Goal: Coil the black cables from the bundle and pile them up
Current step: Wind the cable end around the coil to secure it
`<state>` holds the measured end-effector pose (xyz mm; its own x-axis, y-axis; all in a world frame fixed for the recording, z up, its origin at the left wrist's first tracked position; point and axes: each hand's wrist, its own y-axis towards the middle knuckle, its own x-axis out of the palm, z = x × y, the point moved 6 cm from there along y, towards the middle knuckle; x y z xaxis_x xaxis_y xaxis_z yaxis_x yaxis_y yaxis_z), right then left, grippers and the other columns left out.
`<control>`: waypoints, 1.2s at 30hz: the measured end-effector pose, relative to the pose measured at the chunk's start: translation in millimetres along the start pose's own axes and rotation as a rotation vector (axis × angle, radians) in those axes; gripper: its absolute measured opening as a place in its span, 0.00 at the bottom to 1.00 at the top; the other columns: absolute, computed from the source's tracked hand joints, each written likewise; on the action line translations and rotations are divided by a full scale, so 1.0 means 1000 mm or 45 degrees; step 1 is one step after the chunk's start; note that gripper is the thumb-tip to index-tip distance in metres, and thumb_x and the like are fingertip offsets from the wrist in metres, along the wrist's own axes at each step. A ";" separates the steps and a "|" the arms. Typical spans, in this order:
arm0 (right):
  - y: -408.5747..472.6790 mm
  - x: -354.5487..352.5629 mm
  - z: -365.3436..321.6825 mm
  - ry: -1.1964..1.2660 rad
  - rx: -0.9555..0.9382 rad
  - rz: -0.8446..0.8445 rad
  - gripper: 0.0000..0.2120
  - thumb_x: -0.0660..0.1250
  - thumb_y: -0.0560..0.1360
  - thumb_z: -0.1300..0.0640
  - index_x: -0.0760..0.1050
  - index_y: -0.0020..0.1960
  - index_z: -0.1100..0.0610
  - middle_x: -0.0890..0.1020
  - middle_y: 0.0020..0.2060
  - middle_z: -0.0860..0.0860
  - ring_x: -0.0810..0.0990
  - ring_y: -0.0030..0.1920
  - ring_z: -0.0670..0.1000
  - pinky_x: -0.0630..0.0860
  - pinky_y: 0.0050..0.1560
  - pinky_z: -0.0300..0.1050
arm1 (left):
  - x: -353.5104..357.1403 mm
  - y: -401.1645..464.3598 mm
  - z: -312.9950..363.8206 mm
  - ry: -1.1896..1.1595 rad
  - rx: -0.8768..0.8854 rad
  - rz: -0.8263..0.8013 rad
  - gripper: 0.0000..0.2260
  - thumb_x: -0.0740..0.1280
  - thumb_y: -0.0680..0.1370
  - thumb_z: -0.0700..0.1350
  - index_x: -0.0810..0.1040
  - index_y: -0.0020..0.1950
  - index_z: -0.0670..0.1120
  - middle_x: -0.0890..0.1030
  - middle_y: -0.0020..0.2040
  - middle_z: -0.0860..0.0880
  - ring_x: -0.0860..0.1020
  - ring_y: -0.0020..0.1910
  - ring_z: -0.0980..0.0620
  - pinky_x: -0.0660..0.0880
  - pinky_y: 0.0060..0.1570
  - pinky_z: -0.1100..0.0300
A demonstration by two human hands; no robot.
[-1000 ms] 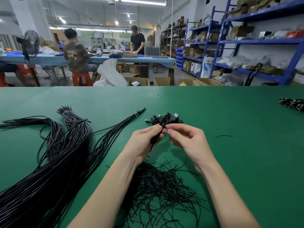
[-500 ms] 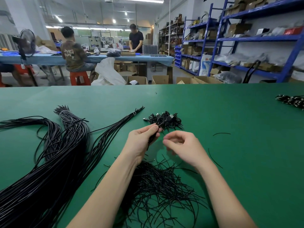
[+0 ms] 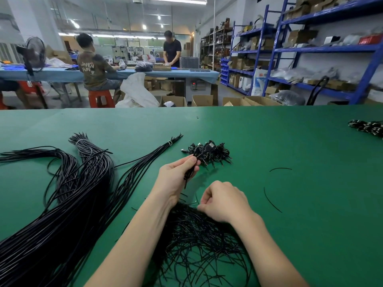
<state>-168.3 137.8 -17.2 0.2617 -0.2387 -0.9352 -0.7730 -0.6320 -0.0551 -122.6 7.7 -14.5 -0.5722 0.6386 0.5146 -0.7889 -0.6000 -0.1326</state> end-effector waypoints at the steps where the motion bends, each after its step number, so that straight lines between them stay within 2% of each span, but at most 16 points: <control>1: 0.000 0.001 0.000 0.048 -0.002 -0.012 0.07 0.73 0.73 0.43 0.81 0.42 0.45 0.84 0.45 0.43 0.83 0.50 0.50 0.78 0.54 0.44 | 0.000 0.000 0.000 -0.014 -0.004 0.000 0.03 0.72 0.76 0.34 0.82 0.49 0.36 0.86 0.42 0.41 0.82 0.34 0.53 0.82 0.49 0.62; 4: 0.002 -0.002 0.007 0.301 0.030 -0.010 0.06 0.73 0.73 0.45 0.81 0.38 0.44 0.84 0.40 0.41 0.83 0.47 0.47 0.80 0.53 0.43 | -0.002 0.000 0.001 -0.059 -0.013 0.005 0.03 0.72 0.76 0.33 0.82 0.49 0.34 0.86 0.43 0.40 0.82 0.33 0.52 0.82 0.47 0.61; 7: 0.004 -0.006 0.015 0.615 0.061 0.026 0.05 0.74 0.72 0.48 0.83 0.38 0.45 0.83 0.36 0.41 0.81 0.41 0.42 0.75 0.43 0.38 | -0.004 0.001 0.001 -0.059 -0.013 0.017 0.04 0.72 0.76 0.33 0.82 0.49 0.34 0.86 0.43 0.40 0.82 0.33 0.52 0.82 0.47 0.61; 10: 0.003 -0.004 0.016 0.879 0.071 -0.006 0.03 0.73 0.74 0.51 0.84 0.42 0.49 0.82 0.32 0.43 0.76 0.32 0.43 0.71 0.37 0.36 | -0.006 0.001 0.002 -0.065 -0.007 0.025 0.05 0.72 0.75 0.34 0.82 0.50 0.35 0.86 0.44 0.39 0.82 0.34 0.53 0.82 0.48 0.61; 13: 0.002 -0.005 0.020 1.033 0.075 -0.099 0.03 0.70 0.78 0.54 0.81 0.49 0.52 0.87 0.37 0.46 0.74 0.27 0.44 0.70 0.31 0.34 | -0.007 0.001 0.004 -0.068 -0.002 0.032 0.04 0.72 0.75 0.34 0.82 0.49 0.35 0.86 0.44 0.39 0.82 0.34 0.53 0.82 0.46 0.62; 16: 0.002 -0.015 0.028 1.159 0.053 -0.066 0.04 0.69 0.80 0.56 0.80 0.52 0.55 0.88 0.39 0.49 0.75 0.27 0.43 0.71 0.31 0.36 | -0.007 0.000 0.005 -0.086 0.000 0.037 0.05 0.72 0.75 0.33 0.82 0.49 0.34 0.86 0.44 0.39 0.83 0.35 0.52 0.82 0.46 0.62; 20: 0.002 -0.035 0.030 1.647 -0.003 0.140 0.04 0.71 0.79 0.58 0.81 0.53 0.56 0.88 0.42 0.51 0.81 0.32 0.44 0.75 0.29 0.35 | -0.002 -0.002 0.002 -0.066 -0.019 0.004 0.04 0.73 0.74 0.33 0.83 0.48 0.35 0.86 0.44 0.39 0.83 0.36 0.51 0.82 0.46 0.62; 23: 0.002 -0.039 0.021 1.701 -0.045 0.172 0.03 0.74 0.77 0.58 0.84 0.50 0.56 0.88 0.42 0.52 0.82 0.33 0.43 0.76 0.31 0.34 | 0.006 -0.005 -0.001 0.010 -0.026 -0.070 0.05 0.74 0.73 0.34 0.84 0.48 0.37 0.86 0.45 0.39 0.83 0.38 0.51 0.82 0.47 0.62; 26: 0.002 -0.034 0.020 1.745 0.039 0.157 0.02 0.75 0.75 0.60 0.86 0.48 0.57 0.88 0.40 0.53 0.79 0.31 0.42 0.75 0.30 0.33 | 0.014 -0.009 -0.001 0.159 0.006 -0.155 0.07 0.75 0.72 0.36 0.85 0.49 0.38 0.86 0.46 0.39 0.84 0.41 0.51 0.81 0.48 0.63; 29: 0.002 -0.028 0.024 1.859 0.147 0.050 0.04 0.76 0.73 0.60 0.86 0.47 0.59 0.88 0.40 0.53 0.78 0.30 0.41 0.76 0.30 0.31 | 0.019 -0.012 0.003 0.294 0.069 -0.215 0.09 0.76 0.72 0.38 0.85 0.50 0.38 0.87 0.45 0.41 0.85 0.43 0.53 0.80 0.46 0.66; 32: 0.003 -0.027 0.025 1.890 0.151 -0.040 0.02 0.77 0.72 0.59 0.88 0.44 0.57 0.87 0.39 0.52 0.78 0.30 0.41 0.76 0.30 0.30 | 0.022 -0.015 0.010 0.447 0.186 -0.267 0.09 0.77 0.72 0.41 0.86 0.51 0.40 0.87 0.45 0.44 0.85 0.44 0.56 0.77 0.45 0.69; 34: 0.002 -0.029 0.023 1.912 0.138 -0.081 0.06 0.77 0.71 0.56 0.87 0.45 0.58 0.86 0.37 0.51 0.77 0.29 0.41 0.75 0.29 0.30 | 0.025 -0.017 0.015 0.516 0.261 -0.311 0.06 0.77 0.73 0.41 0.86 0.49 0.44 0.87 0.43 0.44 0.85 0.45 0.56 0.77 0.47 0.69; 36: 0.002 -0.029 0.022 1.954 0.138 -0.128 0.14 0.78 0.66 0.54 0.84 0.49 0.60 0.85 0.35 0.49 0.77 0.28 0.41 0.74 0.27 0.29 | 0.028 -0.017 0.018 0.586 0.318 -0.349 0.05 0.77 0.73 0.41 0.87 0.49 0.46 0.87 0.44 0.46 0.85 0.45 0.57 0.77 0.46 0.69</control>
<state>-189.8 159.6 2.1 0.5840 -0.7468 0.3182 -0.7356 -0.6527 -0.1816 -120.8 27.4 17.0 -0.4374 0.8962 0.0743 -0.8769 -0.4434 0.1856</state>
